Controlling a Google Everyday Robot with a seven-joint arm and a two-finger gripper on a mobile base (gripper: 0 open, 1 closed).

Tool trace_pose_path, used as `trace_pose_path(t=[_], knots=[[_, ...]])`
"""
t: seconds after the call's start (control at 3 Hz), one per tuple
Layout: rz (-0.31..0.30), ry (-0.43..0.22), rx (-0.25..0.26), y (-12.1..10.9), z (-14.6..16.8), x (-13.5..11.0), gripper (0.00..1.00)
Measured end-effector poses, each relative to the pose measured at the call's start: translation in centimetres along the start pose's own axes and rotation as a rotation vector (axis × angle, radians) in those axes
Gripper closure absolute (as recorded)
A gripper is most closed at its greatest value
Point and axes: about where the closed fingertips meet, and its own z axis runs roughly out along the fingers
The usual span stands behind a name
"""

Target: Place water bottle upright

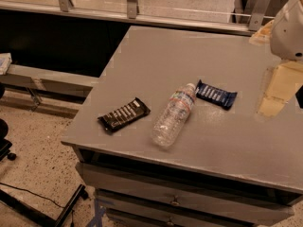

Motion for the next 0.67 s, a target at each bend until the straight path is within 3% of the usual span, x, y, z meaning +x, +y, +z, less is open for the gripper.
trace_pose_path(t=[0.67], knots=[[-0.063,0.002,0.011,-1.25,-0.03,-1.62,0.0]])
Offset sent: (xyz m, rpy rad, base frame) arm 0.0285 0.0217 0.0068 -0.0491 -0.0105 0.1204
